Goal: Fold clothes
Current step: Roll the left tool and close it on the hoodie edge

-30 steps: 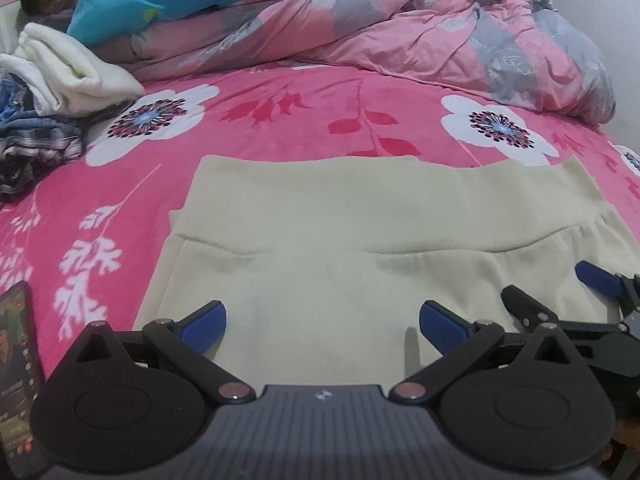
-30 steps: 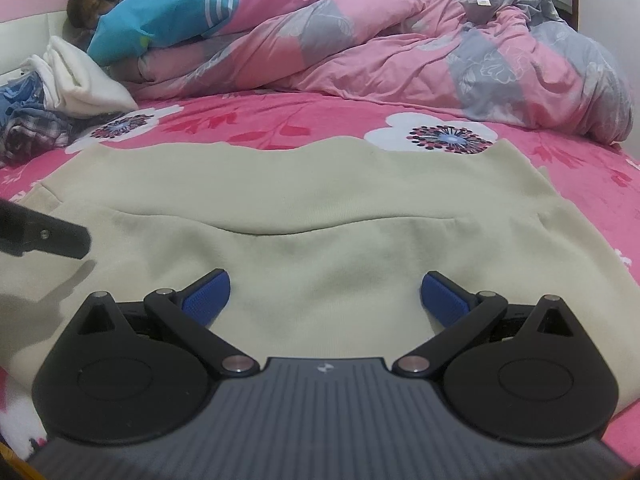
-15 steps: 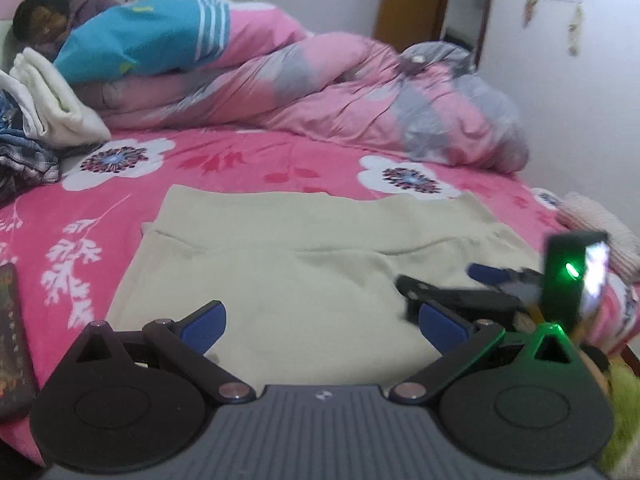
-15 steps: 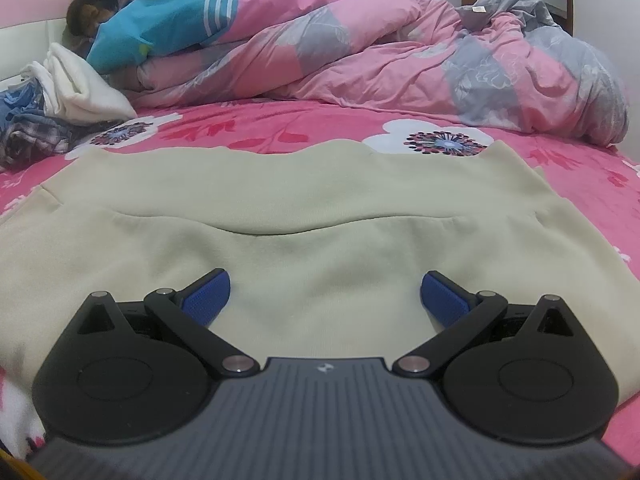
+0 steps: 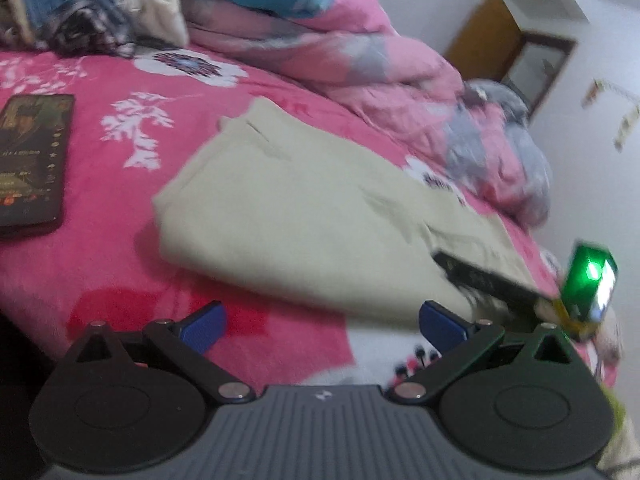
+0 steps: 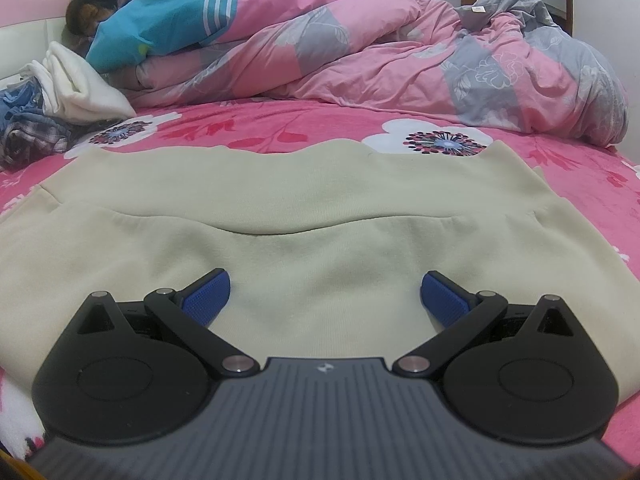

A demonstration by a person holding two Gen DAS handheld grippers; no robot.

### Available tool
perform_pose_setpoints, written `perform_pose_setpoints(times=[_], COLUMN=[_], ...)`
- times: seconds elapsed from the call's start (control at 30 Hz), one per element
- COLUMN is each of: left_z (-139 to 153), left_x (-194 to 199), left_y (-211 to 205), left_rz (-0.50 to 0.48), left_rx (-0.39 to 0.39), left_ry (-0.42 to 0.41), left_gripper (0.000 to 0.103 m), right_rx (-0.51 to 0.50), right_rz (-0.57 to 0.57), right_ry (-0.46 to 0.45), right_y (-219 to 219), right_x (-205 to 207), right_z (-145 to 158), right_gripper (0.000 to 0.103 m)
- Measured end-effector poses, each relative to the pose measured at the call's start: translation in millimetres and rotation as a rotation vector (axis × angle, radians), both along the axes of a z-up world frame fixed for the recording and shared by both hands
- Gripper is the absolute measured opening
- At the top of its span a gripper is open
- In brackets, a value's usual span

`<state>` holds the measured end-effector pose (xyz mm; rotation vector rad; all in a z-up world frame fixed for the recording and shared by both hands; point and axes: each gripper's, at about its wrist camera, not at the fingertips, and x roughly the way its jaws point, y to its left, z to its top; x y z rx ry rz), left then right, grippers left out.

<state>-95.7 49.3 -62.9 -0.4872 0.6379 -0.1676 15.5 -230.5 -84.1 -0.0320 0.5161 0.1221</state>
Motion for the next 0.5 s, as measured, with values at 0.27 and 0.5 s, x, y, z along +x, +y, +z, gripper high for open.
perform_pose_setpoints(times=[0.27,0.5], left_z=[-8,-9], left_x=[25,48], left_y=[9,0], left_rz=[0.104,0.152], left_rx=[-0.07,-0.042], left_ry=[-0.084,-0.16], left_gripper=[0.102,0.102], right_rx=[-0.002,-0.002], right_rz=[-0.002,-0.002], right_ry=[0.002,0.002], right_y=[1,0], right_x=[0,1], right_z=[0,0], right_gripper=[0.102,0.102])
